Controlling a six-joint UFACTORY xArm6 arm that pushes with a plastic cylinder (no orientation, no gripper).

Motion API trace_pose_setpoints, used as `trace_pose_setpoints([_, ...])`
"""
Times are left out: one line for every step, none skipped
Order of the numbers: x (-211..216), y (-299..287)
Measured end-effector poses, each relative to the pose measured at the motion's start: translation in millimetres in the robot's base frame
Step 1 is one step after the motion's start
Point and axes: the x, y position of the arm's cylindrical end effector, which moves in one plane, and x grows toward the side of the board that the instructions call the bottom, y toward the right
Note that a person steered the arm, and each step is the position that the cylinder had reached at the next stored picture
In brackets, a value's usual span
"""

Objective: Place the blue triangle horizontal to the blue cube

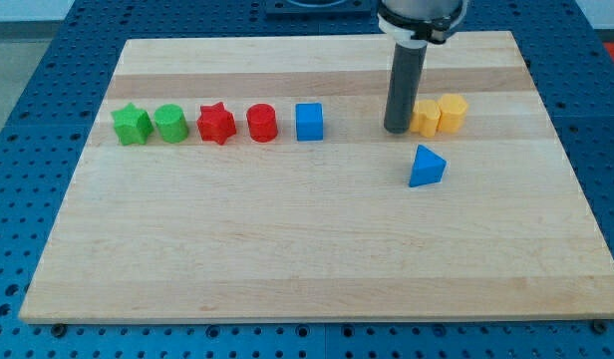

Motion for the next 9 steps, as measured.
trace_pose_setpoints([22,4])
trace_pose_setpoints([30,18])
trace_pose_setpoints([35,40])
trace_pose_setpoints([68,56])
trace_pose_setpoints([114,56])
trace_pose_setpoints([134,53])
trace_pose_setpoints([136,42])
trace_pose_setpoints([136,21])
trace_pose_setpoints([126,12])
